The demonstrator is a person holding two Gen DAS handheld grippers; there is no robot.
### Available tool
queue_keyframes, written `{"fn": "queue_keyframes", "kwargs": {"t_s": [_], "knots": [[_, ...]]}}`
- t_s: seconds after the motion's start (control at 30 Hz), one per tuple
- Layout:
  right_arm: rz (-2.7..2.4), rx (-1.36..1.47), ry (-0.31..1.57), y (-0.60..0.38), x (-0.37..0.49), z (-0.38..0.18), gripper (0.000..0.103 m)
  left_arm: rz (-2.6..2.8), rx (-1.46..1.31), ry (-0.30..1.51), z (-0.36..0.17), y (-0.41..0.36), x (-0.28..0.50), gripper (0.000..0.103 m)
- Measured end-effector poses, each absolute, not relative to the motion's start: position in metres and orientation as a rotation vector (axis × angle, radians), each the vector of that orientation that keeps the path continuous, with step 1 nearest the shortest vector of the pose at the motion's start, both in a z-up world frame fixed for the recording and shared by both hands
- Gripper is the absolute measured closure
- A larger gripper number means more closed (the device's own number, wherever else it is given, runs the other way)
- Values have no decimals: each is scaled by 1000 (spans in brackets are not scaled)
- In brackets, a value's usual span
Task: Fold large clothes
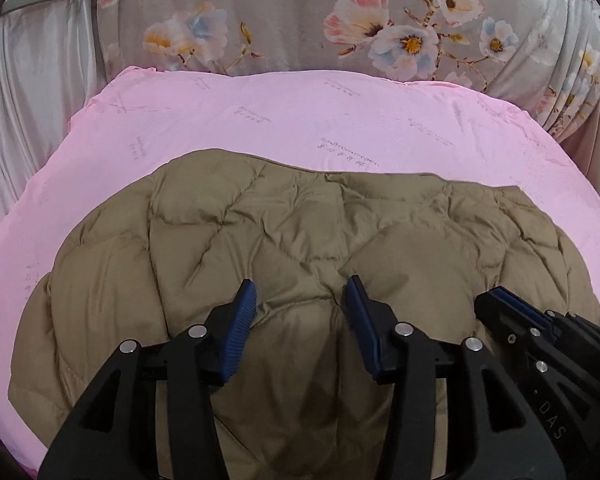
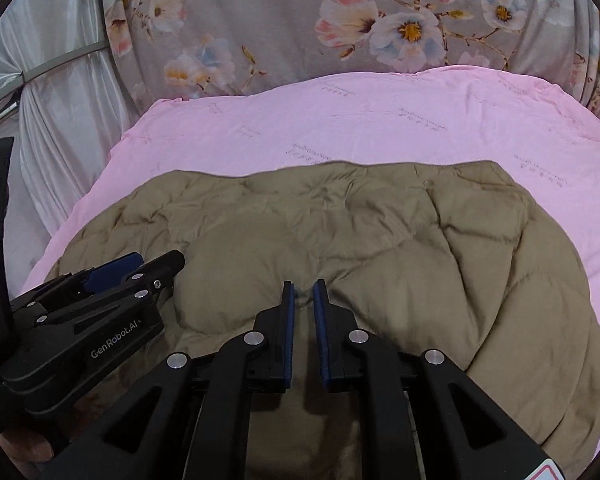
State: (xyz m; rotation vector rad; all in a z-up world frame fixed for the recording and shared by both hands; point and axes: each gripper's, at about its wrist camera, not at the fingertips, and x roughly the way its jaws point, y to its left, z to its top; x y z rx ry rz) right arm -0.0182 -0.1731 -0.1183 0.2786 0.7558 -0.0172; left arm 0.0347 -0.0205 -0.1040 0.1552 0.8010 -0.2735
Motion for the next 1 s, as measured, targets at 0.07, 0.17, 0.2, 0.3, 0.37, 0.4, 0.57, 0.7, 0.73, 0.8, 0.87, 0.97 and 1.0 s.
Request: {"fn": "queue_keyframes", "kwargs": {"t_s": [0.07, 0.17, 0.2, 0.3, 0.37, 0.4, 0.57, 0.7, 0.73, 0.8, 0.87, 0.97, 1.0], "knots": [[-15, 281, 752, -172, -22, -123, 91, -267, 161, 801, -112, -21, 31, 54], [-17, 269, 753, -171, -21, -128, 91, -258, 178, 772, -119, -22, 27, 54], [-18, 265, 758, -170, -20, -130, 91, -254, 188, 765, -121, -24, 27, 54], [-17, 256, 770, -170, -16, -133, 91, -242, 212, 758, -125, -28, 28, 54], [-17, 255, 778, -169, -13, -134, 91, -240, 215, 766, -126, -30, 30, 53], [-19, 253, 781, -169, -13, -135, 91, -238, 220, 768, -127, -31, 30, 53], [-31, 229, 797, -164, -10, -138, 91, -220, 253, 778, -132, -37, 30, 53], [-35, 223, 802, -164, -9, -139, 91, -211, 267, 780, -135, -40, 30, 53], [-36, 221, 802, -164, -9, -139, 91, -212, 265, 780, -135, -40, 30, 53], [-36, 222, 802, -165, -9, -139, 91, -212, 267, 780, -135, -40, 30, 53], [-35, 223, 802, -164, -10, -139, 91, -211, 267, 780, -136, -40, 30, 53], [-36, 222, 801, -163, -9, -139, 91, -213, 262, 780, -136, -39, 30, 53], [-38, 221, 802, -163, -8, -140, 91, -214, 258, 781, -137, -39, 31, 53]]}}
